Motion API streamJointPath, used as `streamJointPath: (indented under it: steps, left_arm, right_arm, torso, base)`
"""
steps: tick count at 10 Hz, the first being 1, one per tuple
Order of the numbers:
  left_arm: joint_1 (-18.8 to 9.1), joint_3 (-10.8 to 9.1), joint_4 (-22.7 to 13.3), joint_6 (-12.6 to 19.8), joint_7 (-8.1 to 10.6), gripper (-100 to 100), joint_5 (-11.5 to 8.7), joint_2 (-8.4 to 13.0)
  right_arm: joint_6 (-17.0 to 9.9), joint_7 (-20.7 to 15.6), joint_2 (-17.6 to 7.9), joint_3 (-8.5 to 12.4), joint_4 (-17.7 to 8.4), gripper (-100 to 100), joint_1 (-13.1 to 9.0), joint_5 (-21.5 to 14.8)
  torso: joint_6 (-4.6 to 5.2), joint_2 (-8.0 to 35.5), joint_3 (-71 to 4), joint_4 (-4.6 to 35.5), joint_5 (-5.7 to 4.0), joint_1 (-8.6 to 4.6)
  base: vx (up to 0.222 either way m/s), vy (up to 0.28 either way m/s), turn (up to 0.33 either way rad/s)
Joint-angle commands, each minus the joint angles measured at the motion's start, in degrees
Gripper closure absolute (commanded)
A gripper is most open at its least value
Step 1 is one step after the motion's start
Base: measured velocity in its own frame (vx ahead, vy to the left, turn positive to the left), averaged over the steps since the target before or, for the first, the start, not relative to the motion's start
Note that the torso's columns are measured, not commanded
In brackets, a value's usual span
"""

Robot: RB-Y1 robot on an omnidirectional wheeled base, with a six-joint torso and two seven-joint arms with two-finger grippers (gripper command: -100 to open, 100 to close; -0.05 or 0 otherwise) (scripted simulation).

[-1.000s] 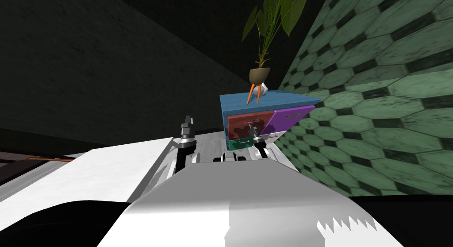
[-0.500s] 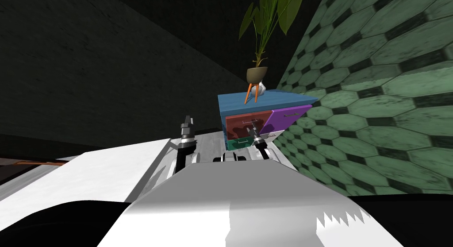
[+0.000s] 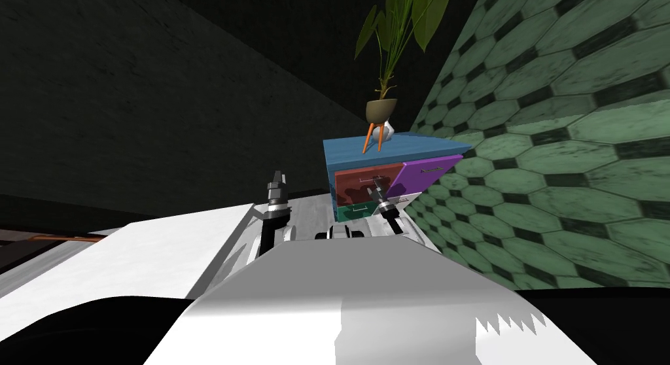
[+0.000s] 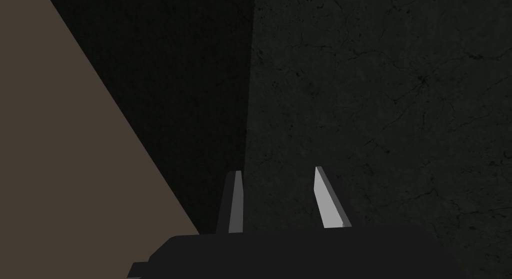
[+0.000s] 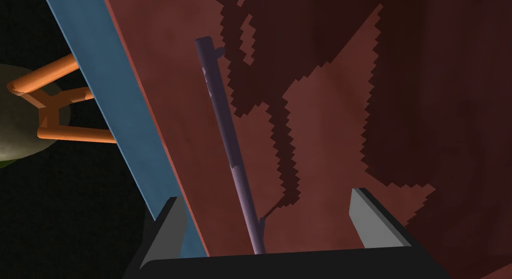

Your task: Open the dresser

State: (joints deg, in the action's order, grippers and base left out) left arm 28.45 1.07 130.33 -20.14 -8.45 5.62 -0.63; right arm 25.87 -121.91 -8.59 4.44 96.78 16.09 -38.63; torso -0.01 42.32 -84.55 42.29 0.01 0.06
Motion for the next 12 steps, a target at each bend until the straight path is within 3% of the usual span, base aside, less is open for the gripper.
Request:
streamJointPath:
  steps: [1,2,8,9,10,12]
  left_arm:
    - [0.00,0.00,0.00,0.00,0.00,0,0.00,0.00]
    - [0.00,0.00,0.00,0.00,0.00,0,0.00,0.00]
    - [0.01,0.00,0.00,0.00,0.00,0,0.00,0.00]
    - [0.01,0.00,0.00,0.00,0.00,0,0.00,0.00]
    - [0.00,0.00,0.00,0.00,0.00,0,0.00,0.00]
    - [0.00,0.01,0.00,0.00,0.00,0,0.00,-0.01]
  right_arm:
    - [-2.60,1.10,0.22,-0.55,1.41,-100,-0.62,-0.36]
    - [-3.50,1.41,-0.43,-0.74,1.96,-100,-0.88,-0.51]
    - [-5.33,1.90,7.87,-1.14,3.21,-100,-1.38,-0.88]
    - [-5.04,1.83,7.14,-0.99,2.94,-100,-1.37,-0.81]
    - [-5.37,3.19,5.28,1.16,2.08,-100,-2.44,0.07]
    - [-5.72,4.57,3.28,3.32,1.22,-100,-3.51,0.95]
  torso:
    - [0.01,0.03,0.02,0.01,0.01,0.01]
    - [0.01,0.00,0.01,0.00,0.00,-0.01]
    - [0.01,-0.07,-0.04,-0.02,-0.02,-0.10]
    - [0.01,-0.04,-0.03,-0.01,-0.02,-0.07]
    - [0.02,-0.03,-0.02,-0.01,-0.01,-0.07]
    - [0.01,-0.02,-0.01,0.00,0.04,0.10]
  base:
    - [-0.034,0.031,0.036]
    - [-0.032,0.036,0.031]
    - [-0.012,0.012,0.010]
    - [0.000,0.000,0.000]
    - [-0.013,0.049,0.161]
    - [-0.010,0.078,0.141]
